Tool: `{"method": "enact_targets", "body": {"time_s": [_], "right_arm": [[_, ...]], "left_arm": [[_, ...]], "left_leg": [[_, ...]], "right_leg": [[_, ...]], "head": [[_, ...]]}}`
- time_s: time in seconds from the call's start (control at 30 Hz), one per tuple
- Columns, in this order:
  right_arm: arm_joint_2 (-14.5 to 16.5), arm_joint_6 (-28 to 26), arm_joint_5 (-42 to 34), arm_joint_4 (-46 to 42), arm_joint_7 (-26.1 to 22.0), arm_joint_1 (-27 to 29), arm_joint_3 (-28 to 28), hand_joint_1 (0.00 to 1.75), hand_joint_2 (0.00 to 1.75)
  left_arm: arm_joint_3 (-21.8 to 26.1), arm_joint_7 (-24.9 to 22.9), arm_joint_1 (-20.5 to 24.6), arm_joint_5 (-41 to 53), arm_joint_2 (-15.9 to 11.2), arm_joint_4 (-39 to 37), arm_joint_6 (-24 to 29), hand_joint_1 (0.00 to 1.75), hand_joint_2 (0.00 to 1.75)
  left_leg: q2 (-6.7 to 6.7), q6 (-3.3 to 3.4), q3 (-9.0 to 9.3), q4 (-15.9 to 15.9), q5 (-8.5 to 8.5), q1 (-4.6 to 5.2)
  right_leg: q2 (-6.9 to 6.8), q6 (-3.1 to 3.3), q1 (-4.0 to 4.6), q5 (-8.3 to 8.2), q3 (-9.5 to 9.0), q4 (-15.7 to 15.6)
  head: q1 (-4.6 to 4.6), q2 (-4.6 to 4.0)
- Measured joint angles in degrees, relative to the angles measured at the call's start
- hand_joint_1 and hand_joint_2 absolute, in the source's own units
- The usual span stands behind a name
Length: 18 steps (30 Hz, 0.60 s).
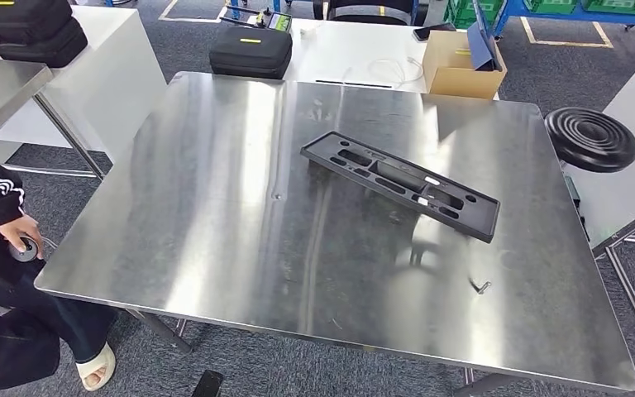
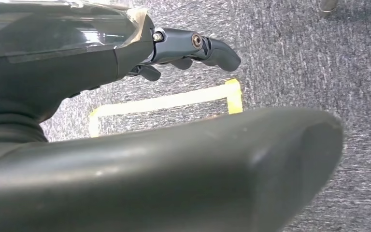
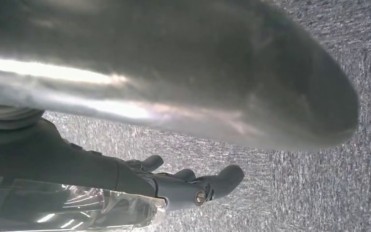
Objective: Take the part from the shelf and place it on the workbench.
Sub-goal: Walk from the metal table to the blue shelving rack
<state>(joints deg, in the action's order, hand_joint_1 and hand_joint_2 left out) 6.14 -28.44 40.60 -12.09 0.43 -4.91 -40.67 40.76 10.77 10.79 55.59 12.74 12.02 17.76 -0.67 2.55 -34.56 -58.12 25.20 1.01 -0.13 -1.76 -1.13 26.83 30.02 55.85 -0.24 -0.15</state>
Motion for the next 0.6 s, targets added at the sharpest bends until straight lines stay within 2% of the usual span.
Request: {"method": "enact_targets", "body": {"time_s": [0.03, 0.1, 0.13, 0.17, 0.2, 0.23, 0.3, 0.33, 0.37, 0.47, 0.5, 0.53, 0.6], "right_arm": [[0.06, -0.02, -0.09, 0.03, 0.09, -0.03, 0.1, 0.0, 0.0], [0.08, -0.08, -0.39, 0.04, 0.15, 0.02, 0.16, 0.0, 0.0], [0.08, -0.13, -0.6, 0.04, 0.16, 0.09, 0.15, 0.0, 0.0], [0.06, -0.19, -0.78, 0.04, 0.15, 0.13, 0.14, 0.0, 0.0], [0.03, -0.26, -0.96, 0.04, 0.14, 0.14, 0.14, 0.0, 0.0], [0.03, -0.32, -1.13, 0.04, 0.1, 0.14, 0.13, 0.0, 0.0], [0.03, -0.44, -1.19, 0.04, -0.07, 0.13, 0.11, 0.0, 0.0], [0.02, -0.5, -1.1, 0.04, -0.17, 0.11, 0.1, 0.0, 0.0], [0.0, -0.58, -0.97, 0.04, -0.25, 0.05, 0.1, 0.0, 0.0], [-0.09, -0.79, -0.75, 0.04, -0.28, 0.04, 0.1, 0.0, 0.0], [-0.11, -0.86, -0.75, 0.05, -0.26, 0.12, 0.09, 0.0, 0.0], [-0.12, -0.92, -0.76, 0.05, -0.23, 0.17, 0.09, 0.0, 0.0], [-0.1, -1.0, -0.79, 0.07, -0.17, 0.22, 0.08, 0.0, 0.0]], "left_arm": [[0.02, -0.17, -0.02, 0.11, -0.01, -0.01, 0.13, 0.0, 0.0], [0.03, -0.44, -0.05, 0.49, 0.02, -0.02, 0.19, 0.0, 0.0], [0.03, -0.6, -0.05, 0.68, 0.02, -0.03, 0.16, 0.0, 0.0], [0.03, -0.75, -0.05, 0.9, 0.02, -0.04, 0.13, 0.0, 0.0], [0.02, -0.91, -0.03, 1.09, 0.03, -0.05, 0.07, 0.0, 0.0], [0.01, -1.09, 0.02, 1.25, 0.03, -0.05, 0.02, 0.0, 0.0], [-0.04, -1.37, 0.29, 1.55, 0.06, -0.05, -0.09, 0.0, 0.0], [-0.07, -1.46, 0.45, 1.67, 0.09, -0.04, -0.15, 0.0, 0.0], [-0.1, -1.49, 0.56, 1.78, 0.12, -0.04, -0.23, 0.0, 0.0], [-0.13, -1.5, 0.58, 1.93, 0.16, -0.05, -0.53, 0.0, 0.0], [-0.13, -1.5, 0.59, 1.97, 0.19, -0.05, -0.64, 0.0, 0.0], [-0.15, -1.5, 0.64, 2.02, 0.21, -0.05, -0.77, 0.0, 0.0], [-0.16, -1.5, 0.66, 2.08, 0.26, -0.05, -0.91, 0.0, 0.0]], "left_leg": [[0.06, -0.4, -0.91, -2.22, 1.85, -0.17], [0.2, -1.15, -3.72, -9.82, 6.88, -0.57], [0.22, -1.43, -4.92, -13.44, 8.7, -0.79], [0.25, -1.61, -5.32, -15.48, 9.51, -0.99], [0.31, -1.7, -4.44, -15.01, 9.11, -1.2], [0.37, -1.72, -2.47, -12.42, 7.92, -1.4], [0.45, -1.6, 3.03, -4.1, 5.27, -1.63], [0.43, -1.43, 4.81, -1.12, 4.55, -1.61], [0.39, -1.19, 5.73, 0.57, 4.24, -1.45], [0.46, 0.06, 5.17, 1.0, 3.42, -0.95], [0.55, 0.63, 4.77, 1.13, 2.94, -0.96], [0.66, 1.14, 4.24, 1.29, 2.41, -1.01], [0.82, 1.73, 2.92, 1.34, 1.44, -0.96]], "right_leg": [[-0.04, 0.51, -0.17, -0.34, 0.16, -0.09], [-0.15, 1.07, -0.07, -0.87, 0.74, 0.01], [-0.2, 1.12, -0.02, -1.09, 1.13, 0.09], [-0.24, 1.09, 0.01, -1.31, 1.52, 0.19], [-0.24, 0.98, 0.02, -1.5, 1.87, 0.3], [-0.22, 0.82, 0.0, -1.68, 2.15, 0.41], [-0.17, 0.38, 0.15, -2.0, 2.54, 0.73], [-0.16, 0.11, 0.29, -2.17, 2.67, 0.86], [-0.17, -0.23, 0.4, -2.37, 2.81, 0.97], [-0.12, -1.38, 0.24, -2.92, 3.3, 1.05], [-0.06, -1.46, 0.19, -2.22, 3.86, 1.83], [0.0, -1.28, 0.2, -0.71, 4.82, 3.74], [0.06, -0.61, 0.2, 3.99, 7.58, 10.92]], "head": [[-0.11, 0.0], [-0.37, 0.0], [-0.4, 0.0], [-0.4, 0.0], [-0.41, 0.0], [-0.41, 0.0], [-0.43, 0.0], [-0.34, 0.0], [-0.24, 0.0], [-0.03, 0.0], [0.01, 0.0], [0.17, 0.0], [0.46, 0.0]]}}
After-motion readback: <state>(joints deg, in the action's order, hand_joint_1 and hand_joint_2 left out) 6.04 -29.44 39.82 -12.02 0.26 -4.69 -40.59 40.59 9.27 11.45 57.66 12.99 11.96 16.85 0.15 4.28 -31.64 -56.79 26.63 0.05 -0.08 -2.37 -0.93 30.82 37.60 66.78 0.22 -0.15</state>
